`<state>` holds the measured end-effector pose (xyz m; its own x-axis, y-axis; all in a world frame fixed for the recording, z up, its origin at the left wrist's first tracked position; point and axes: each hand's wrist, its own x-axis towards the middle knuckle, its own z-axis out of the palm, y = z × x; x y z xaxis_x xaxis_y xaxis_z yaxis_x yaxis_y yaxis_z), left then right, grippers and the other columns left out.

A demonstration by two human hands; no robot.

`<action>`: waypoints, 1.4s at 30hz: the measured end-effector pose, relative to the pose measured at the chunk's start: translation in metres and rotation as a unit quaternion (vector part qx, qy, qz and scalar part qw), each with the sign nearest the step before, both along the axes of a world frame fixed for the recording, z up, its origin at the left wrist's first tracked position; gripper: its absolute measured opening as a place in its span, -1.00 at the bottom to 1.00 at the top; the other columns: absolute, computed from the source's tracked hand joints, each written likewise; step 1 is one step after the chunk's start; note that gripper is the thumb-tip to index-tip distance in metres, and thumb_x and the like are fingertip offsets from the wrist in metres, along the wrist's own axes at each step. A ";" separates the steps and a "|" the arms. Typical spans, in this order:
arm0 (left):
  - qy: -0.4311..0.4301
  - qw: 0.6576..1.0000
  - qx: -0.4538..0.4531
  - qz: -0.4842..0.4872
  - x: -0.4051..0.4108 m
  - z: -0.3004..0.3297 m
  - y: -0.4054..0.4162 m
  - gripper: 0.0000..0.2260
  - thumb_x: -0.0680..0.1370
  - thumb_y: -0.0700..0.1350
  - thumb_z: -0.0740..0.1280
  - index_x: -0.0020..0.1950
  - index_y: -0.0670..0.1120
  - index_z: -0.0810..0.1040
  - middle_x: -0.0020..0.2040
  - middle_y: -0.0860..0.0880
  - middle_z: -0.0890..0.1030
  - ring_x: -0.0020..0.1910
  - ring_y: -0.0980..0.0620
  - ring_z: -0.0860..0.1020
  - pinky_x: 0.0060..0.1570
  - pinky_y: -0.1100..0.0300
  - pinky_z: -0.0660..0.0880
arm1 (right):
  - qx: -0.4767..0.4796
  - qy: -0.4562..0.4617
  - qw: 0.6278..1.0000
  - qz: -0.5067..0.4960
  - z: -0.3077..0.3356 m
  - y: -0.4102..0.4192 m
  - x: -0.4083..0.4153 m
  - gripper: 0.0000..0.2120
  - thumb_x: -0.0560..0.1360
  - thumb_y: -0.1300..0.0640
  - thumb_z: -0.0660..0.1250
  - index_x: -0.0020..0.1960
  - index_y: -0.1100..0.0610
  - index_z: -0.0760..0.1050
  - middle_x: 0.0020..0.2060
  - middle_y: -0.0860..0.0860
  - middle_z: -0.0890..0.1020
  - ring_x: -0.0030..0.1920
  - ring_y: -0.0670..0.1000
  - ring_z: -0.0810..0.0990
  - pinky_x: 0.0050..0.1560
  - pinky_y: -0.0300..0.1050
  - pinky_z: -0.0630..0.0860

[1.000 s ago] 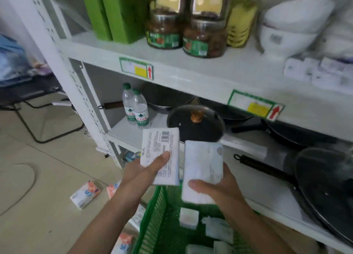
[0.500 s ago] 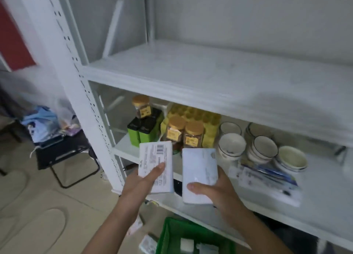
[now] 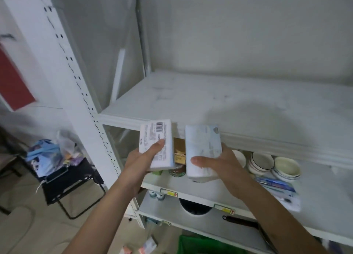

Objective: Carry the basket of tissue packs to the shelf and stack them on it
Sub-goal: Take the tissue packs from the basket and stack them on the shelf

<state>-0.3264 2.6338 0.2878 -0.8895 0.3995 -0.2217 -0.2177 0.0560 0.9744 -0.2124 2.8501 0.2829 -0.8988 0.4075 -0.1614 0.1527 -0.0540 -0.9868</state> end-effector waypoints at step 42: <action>0.267 0.931 -0.085 -0.235 -0.300 0.036 0.027 -0.42 0.38 0.10 0.61 0.37 0.29 0.54 0.22 0.31 0.68 0.16 0.32 0.65 0.09 0.37 0.59 | 0.208 0.075 0.970 -0.100 0.043 0.031 -0.250 -0.30 0.19 -0.05 0.71 0.22 -0.22 0.43 0.11 -0.37 0.63 0.10 -0.33 0.63 -0.08 -0.43 0.57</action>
<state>-0.6268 2.6612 0.3238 -0.6259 0.7725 0.1073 0.3833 0.1849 0.9049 -0.4619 2.8807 0.3255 -0.7956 0.5783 0.1808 0.0332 0.3396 -0.9400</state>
